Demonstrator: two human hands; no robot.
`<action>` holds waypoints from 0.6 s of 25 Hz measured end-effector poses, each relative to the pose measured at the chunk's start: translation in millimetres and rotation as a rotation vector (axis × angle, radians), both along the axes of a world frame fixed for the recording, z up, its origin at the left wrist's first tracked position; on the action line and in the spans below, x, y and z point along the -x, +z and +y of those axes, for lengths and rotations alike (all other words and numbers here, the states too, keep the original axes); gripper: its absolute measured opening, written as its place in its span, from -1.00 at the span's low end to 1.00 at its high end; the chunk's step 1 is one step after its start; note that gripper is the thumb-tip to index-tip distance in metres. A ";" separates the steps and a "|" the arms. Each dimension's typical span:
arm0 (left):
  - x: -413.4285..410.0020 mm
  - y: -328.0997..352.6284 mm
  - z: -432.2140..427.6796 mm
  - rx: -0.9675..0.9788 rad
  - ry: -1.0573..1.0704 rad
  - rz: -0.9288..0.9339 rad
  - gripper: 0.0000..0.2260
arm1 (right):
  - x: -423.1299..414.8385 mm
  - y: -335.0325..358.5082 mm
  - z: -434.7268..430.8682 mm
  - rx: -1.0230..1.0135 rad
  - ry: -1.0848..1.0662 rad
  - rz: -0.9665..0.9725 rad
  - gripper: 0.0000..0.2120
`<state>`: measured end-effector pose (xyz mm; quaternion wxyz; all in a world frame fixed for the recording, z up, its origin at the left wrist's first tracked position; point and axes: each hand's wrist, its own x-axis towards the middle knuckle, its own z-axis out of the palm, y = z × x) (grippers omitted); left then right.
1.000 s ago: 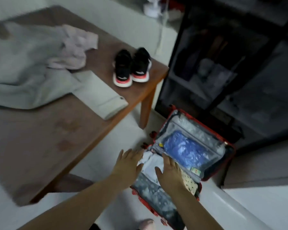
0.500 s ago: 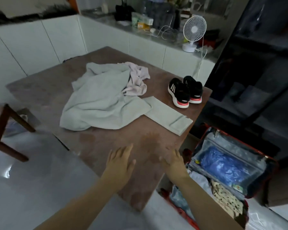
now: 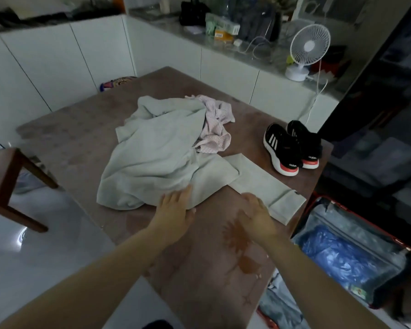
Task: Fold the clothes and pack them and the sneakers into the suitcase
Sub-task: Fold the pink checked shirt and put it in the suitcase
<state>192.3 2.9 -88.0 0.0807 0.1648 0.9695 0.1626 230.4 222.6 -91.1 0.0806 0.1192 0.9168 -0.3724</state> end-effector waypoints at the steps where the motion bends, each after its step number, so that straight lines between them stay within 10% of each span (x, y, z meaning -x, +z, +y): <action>1: 20.8 1.8 -0.3 0.014 -0.010 0.011 -0.41 | 14.8 -0.3 -2.2 0.001 0.012 0.030 -0.54; 15: 251.0 -24.5 57.6 0.168 -0.318 0.098 -0.57 | 136.3 -15.6 -45.5 -0.012 -0.218 -0.036 -0.49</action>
